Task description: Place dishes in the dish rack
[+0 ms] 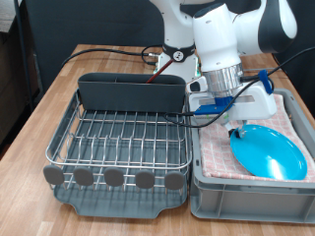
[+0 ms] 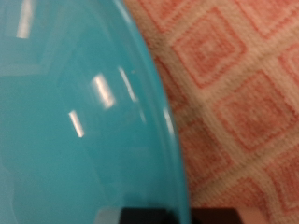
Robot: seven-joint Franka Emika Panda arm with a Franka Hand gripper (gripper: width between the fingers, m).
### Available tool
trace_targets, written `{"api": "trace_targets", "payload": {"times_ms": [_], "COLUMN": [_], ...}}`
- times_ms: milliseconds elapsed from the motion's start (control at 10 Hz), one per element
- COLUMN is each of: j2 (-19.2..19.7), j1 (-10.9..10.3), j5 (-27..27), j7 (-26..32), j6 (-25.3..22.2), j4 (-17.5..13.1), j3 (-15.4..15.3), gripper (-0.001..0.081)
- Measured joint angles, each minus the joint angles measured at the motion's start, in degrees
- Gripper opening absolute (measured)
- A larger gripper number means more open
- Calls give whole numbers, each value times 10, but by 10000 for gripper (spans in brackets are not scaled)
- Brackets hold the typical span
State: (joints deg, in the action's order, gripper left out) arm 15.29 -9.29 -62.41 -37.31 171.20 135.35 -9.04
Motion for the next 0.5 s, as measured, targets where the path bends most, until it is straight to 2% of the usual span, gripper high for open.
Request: {"api": "trace_targets", "payload": {"times_ms": [200, 300, 400, 500], "j2": [0, 0, -1, -8], "j1": [0, -5, -22, -52], "j5": [0, 21, 83, 176], "j7": [3, -13, -65, -150], "j6": [0, -1, -5, -17], "j4": [0, 0, 3, 6], "j3": [0, 8, 33, 76], "gripper": [46, 46, 46, 46]}}
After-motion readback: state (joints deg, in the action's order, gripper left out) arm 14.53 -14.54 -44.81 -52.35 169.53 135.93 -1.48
